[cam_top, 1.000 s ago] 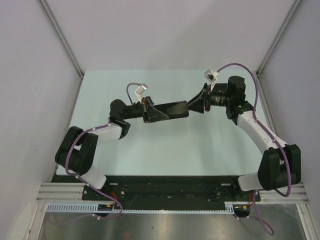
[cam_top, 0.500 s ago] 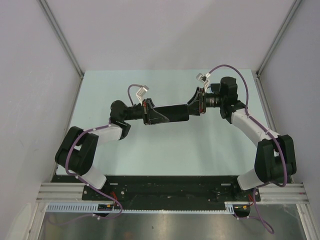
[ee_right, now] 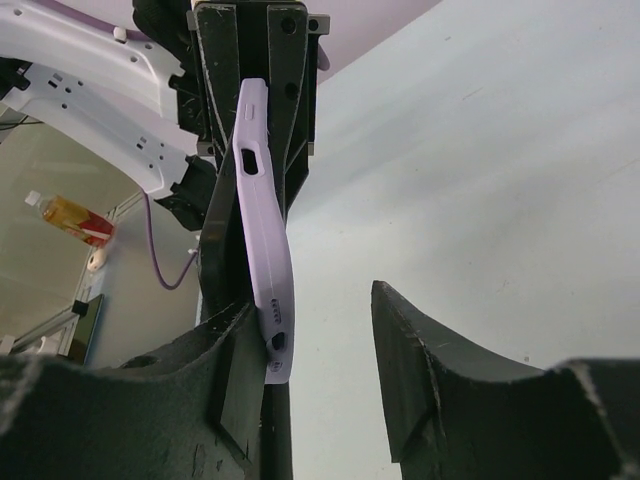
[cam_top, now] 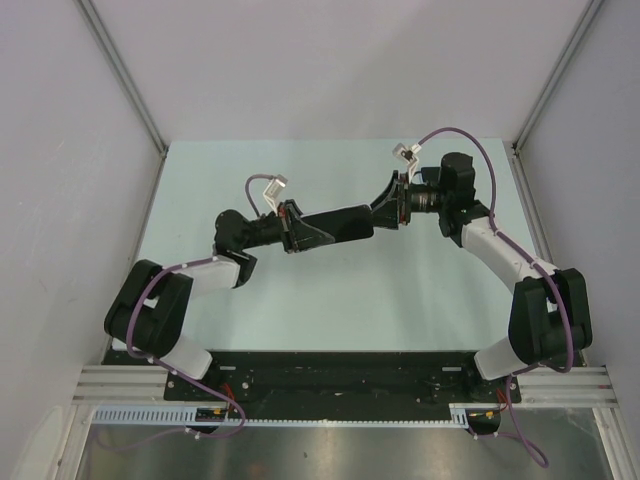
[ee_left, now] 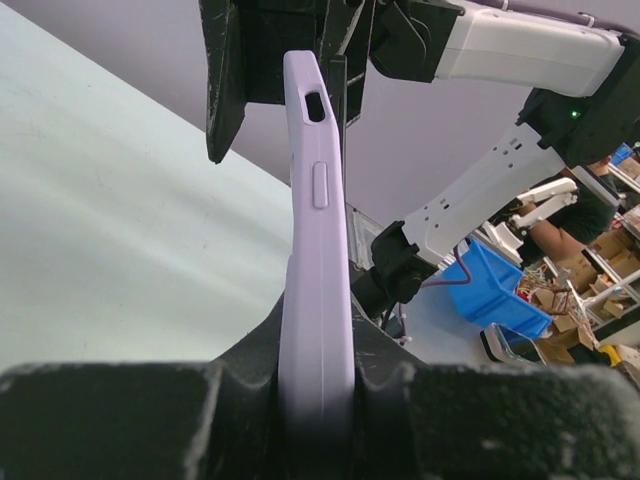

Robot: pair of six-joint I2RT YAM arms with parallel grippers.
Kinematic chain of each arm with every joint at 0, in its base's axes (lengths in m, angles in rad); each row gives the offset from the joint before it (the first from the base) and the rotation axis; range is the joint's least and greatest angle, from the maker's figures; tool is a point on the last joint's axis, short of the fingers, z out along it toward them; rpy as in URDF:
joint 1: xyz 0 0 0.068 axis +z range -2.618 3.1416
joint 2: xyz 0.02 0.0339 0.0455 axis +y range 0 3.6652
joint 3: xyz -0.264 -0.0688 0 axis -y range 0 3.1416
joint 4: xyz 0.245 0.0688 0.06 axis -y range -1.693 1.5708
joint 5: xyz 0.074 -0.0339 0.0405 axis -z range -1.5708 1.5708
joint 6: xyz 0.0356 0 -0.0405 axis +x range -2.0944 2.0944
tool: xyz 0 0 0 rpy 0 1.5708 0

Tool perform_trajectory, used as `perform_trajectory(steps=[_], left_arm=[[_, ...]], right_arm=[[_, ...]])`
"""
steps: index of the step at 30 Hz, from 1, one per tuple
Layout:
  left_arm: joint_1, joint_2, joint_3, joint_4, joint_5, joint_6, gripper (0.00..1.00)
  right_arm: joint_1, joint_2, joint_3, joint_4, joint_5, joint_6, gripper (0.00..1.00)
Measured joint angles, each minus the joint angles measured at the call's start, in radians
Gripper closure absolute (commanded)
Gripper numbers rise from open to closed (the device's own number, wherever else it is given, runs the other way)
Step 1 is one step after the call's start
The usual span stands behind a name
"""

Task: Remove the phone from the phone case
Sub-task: Remove the phone case from the phone.

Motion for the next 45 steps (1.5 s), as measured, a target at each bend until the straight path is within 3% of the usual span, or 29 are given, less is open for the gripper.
perform_trajectory(steps=[15,45], left_arm=[[0.030,-0.019,-0.022,0.020,-0.017,0.014,1.00],[0.021,0.012,-0.019,0.038,0.001,-0.016,1.00]], right_arm=[[-0.004,0.019,0.000,0.040,-0.026,0.029,0.50],[0.043,0.055,0.000,0.058,-0.021,0.037,0.59]])
